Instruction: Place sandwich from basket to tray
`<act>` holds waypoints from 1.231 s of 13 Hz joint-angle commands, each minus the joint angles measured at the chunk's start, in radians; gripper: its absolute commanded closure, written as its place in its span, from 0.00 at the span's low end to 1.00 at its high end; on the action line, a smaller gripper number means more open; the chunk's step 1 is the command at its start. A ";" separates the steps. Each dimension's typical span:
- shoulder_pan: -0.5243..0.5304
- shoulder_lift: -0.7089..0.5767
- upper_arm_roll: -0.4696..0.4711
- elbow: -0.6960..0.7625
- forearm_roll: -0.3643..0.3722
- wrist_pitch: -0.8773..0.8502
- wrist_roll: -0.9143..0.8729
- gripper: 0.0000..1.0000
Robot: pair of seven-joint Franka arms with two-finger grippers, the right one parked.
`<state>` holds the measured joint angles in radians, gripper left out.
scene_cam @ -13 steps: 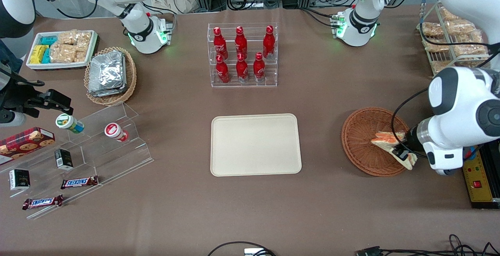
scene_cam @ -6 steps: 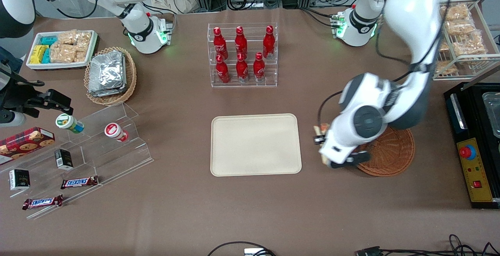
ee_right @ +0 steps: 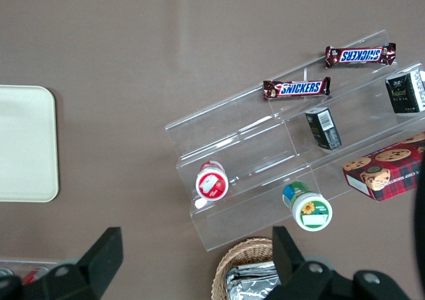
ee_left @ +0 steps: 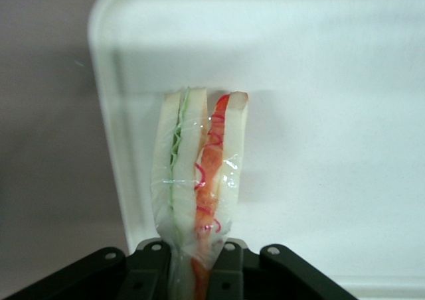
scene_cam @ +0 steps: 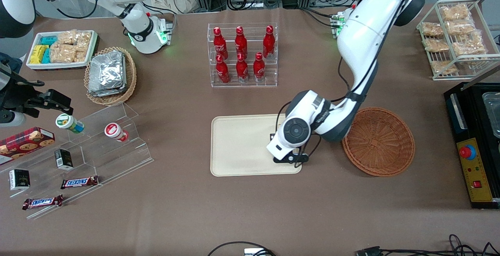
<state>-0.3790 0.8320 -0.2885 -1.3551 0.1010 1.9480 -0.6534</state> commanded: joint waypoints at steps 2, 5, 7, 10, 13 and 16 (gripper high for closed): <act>-0.001 0.019 0.008 0.033 0.022 -0.017 0.001 0.67; 0.000 0.007 0.011 0.042 0.023 -0.023 -0.002 0.00; 0.005 -0.037 0.021 0.047 0.031 -0.032 -0.003 0.00; 0.035 -0.164 0.055 0.015 0.046 -0.153 -0.005 0.00; 0.130 -0.400 0.051 -0.222 0.022 -0.103 -0.005 0.00; 0.190 -0.701 0.054 -0.542 0.005 -0.041 0.014 0.01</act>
<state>-0.2288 0.3716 -0.2336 -1.6140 0.1228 1.8382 -0.6498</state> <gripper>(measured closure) 0.000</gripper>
